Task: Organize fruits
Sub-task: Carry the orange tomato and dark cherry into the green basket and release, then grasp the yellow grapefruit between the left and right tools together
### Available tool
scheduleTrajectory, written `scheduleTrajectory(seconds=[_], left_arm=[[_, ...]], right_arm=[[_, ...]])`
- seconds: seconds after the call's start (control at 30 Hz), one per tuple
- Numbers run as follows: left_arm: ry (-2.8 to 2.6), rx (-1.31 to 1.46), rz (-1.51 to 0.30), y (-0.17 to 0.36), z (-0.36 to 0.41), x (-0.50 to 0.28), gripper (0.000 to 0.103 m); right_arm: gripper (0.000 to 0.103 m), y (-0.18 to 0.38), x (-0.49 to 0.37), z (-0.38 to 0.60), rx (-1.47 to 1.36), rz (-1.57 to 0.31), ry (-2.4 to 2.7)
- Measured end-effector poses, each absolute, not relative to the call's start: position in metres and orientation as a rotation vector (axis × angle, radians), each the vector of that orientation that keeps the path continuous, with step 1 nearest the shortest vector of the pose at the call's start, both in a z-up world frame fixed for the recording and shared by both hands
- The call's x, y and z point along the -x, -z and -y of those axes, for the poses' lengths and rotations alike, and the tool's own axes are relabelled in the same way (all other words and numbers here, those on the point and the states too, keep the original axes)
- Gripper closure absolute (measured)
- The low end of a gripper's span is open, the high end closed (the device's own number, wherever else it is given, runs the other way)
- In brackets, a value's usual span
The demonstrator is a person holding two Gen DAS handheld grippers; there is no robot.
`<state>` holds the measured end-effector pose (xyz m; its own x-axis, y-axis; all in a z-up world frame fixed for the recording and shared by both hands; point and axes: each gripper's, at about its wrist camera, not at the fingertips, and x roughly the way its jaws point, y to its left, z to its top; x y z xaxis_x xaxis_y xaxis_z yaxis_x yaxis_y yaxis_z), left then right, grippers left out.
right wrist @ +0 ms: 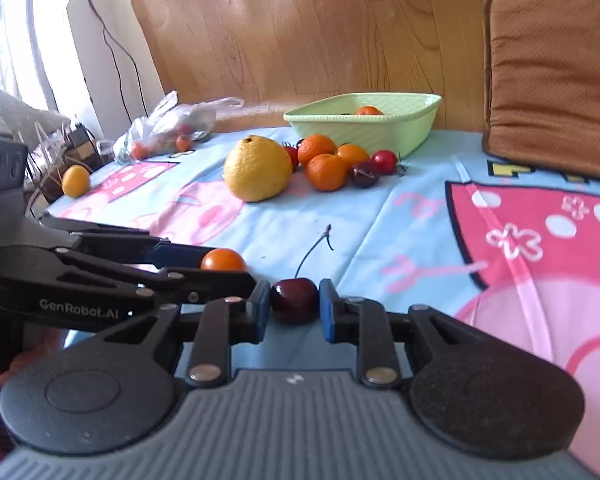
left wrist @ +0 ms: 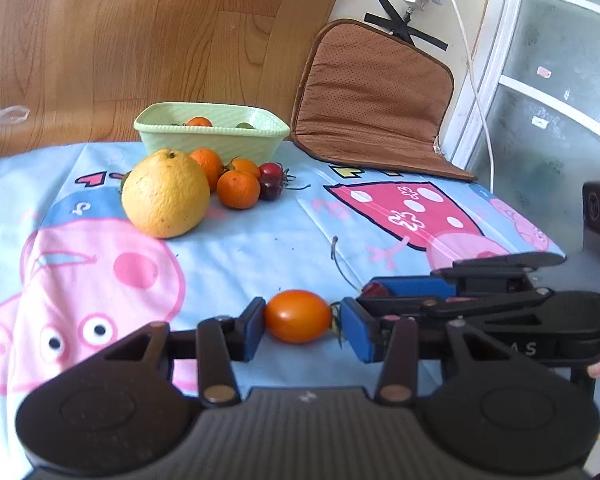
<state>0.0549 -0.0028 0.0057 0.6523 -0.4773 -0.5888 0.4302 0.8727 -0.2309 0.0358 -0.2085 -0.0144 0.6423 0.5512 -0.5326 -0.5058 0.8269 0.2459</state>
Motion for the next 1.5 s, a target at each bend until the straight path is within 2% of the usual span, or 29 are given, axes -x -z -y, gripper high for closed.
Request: scheduleTrajectory(seconds=[0.23,0.43,0.67,0.87,1.0,1.17,1.5], left_arm=[[0.509,0.153,-0.626,-0.045,-0.013,-0.085,0.062],[0.461,0.123,-0.551,-0.079,-0.007,-0.167,0.061],[0.389,0.115,-0.611,-0.064,0.000,-0.265,0.061],[0.355,0.104,-0.698,-0.039,0.005,-0.296,0.061],[0.334,0.119,-0.680,-0.045,0.000,-0.292,0.050],[0.337,0.149,-0.617,-0.055,-0.019,-0.255,0.050],[0.268,0.314,-0.596,-0.041,-0.083,-0.161,0.049]], right_arm=[[0.075,-0.018,-0.060,0.208,-0.159,-0.535,-0.578],[0.074,-0.042,-0.132,0.204,-0.138,-0.411,-0.527],[0.074,-0.029,-0.223,0.198,-0.144,-0.457,-0.462],[0.072,-0.010,-0.248,0.187,-0.075,-0.495,-0.441],[0.069,-0.014,-0.239,0.190,-0.075,-0.476,-0.439],[0.069,-0.028,-0.201,0.200,-0.089,-0.425,-0.471],[0.069,-0.011,-0.132,0.175,-0.041,-0.514,-0.615]])
